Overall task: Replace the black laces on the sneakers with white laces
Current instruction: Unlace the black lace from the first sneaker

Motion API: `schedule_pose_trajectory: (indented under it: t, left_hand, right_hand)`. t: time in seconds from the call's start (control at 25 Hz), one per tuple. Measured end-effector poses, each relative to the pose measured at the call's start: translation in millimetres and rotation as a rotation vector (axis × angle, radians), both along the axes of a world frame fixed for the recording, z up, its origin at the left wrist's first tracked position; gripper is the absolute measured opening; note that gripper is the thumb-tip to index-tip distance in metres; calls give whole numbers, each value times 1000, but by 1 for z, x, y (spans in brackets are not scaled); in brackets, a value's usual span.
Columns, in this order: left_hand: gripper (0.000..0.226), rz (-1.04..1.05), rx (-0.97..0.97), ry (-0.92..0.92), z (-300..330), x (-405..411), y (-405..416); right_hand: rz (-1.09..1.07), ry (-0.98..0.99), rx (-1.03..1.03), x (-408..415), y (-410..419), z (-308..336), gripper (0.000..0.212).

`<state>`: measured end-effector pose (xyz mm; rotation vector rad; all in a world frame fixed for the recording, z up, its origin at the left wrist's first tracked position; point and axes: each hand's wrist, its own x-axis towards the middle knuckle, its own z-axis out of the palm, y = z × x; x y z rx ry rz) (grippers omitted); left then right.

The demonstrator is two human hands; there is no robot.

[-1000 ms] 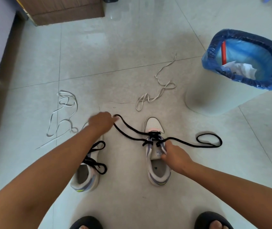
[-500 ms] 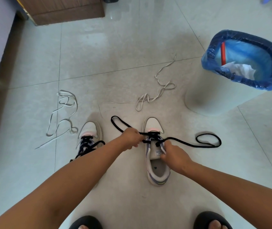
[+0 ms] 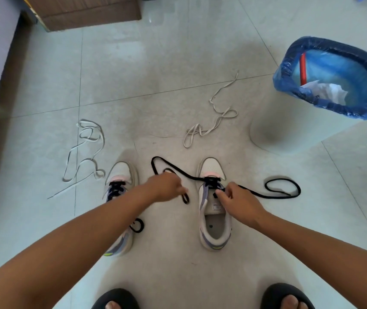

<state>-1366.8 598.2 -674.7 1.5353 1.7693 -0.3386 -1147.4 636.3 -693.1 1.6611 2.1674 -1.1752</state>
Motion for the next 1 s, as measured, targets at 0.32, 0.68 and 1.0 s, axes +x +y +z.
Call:
schedule_pose_trajectory:
  t: [0.32,0.68,1.0]
  left_hand:
    - [45,175,-33,-96,-12,72,-23]
    - [9,217,331,-449,21,57,-14]
    - [31,1204,625,-716,62,-27,12]
  right_hand:
    - [363,-220,-6,-7,28,3,36]
    - [102,563,-354,-22,38,89,37]
    - [-15,207,168,-28,71,55,8]
